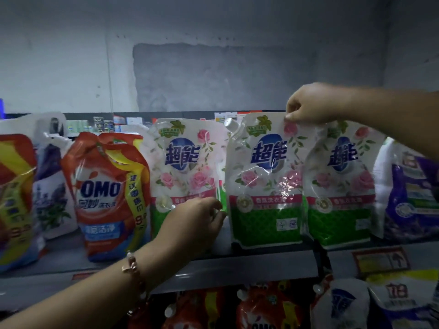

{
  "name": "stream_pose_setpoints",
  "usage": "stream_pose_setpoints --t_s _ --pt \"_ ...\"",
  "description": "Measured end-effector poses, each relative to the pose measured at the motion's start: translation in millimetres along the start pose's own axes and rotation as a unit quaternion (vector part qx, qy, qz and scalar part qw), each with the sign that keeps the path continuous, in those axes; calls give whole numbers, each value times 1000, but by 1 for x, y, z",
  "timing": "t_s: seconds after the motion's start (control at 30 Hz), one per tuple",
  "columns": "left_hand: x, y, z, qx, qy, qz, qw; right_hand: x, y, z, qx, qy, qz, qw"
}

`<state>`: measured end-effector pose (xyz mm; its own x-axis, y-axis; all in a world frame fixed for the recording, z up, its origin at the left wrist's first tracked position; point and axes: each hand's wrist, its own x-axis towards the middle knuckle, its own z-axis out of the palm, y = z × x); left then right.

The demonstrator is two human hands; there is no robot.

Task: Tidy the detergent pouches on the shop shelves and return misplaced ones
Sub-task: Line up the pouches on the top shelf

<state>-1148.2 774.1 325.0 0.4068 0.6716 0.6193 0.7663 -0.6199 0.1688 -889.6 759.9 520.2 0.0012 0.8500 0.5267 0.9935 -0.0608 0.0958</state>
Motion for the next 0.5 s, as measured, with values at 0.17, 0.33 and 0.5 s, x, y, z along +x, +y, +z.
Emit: stream_pose_setpoints --t_s 0.17,0.33,0.5 --pt "-20 -39 -10 219 86 86 968 -13 -52 -14 59 114 -103 986" --pt "-28 -76 -9 281 46 58 957 3 -144 -15 23 5 -231 973" --pt "-39 -92 -13 282 56 72 955 45 -179 -4 -111 -118 -182 970"
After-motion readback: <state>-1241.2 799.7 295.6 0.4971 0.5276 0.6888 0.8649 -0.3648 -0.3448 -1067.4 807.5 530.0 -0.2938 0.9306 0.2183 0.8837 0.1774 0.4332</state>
